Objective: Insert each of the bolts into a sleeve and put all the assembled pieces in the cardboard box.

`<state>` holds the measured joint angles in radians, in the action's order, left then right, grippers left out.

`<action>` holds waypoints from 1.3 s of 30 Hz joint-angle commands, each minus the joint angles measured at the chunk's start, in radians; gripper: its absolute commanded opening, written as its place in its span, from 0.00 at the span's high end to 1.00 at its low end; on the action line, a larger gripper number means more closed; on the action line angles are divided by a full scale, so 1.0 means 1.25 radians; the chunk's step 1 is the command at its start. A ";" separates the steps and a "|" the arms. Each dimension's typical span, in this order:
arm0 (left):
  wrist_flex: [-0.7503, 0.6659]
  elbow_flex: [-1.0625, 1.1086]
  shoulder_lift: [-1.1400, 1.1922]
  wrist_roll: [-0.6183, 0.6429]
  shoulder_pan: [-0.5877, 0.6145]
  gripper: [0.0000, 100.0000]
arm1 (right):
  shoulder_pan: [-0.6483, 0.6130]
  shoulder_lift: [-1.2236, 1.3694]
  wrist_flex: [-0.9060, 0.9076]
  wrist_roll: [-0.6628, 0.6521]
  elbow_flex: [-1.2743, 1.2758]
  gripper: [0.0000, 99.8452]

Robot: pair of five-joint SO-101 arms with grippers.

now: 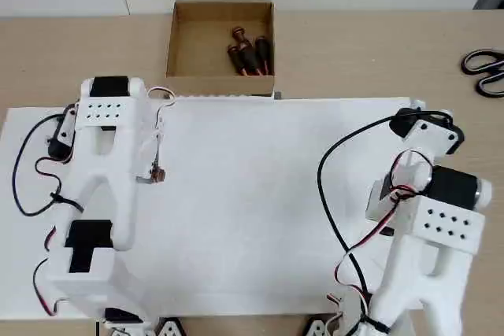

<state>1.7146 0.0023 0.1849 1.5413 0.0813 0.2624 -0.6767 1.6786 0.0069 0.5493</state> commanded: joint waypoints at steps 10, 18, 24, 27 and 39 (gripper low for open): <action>-0.004 -0.003 -0.047 0.011 0.002 0.94 | 0.007 -0.021 -0.008 -0.006 -0.004 1.00; 0.000 -0.002 -0.047 0.007 -0.001 0.72 | 0.007 -0.021 -0.008 -0.006 -0.004 1.00; 0.000 -0.004 -0.048 -0.095 0.014 0.72 | 0.007 -0.021 -0.008 -0.006 -0.004 1.00; 0.004 -0.007 -0.048 -0.225 0.021 0.72 | 0.007 -0.021 -0.008 -0.006 -0.004 1.00; 0.032 -0.021 -0.055 -0.786 0.119 0.72 | 0.007 -0.021 -0.008 -0.006 -0.004 1.00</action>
<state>1.7223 0.0023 0.1757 0.7649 0.2194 0.2624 -0.6767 1.6786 0.0069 0.5493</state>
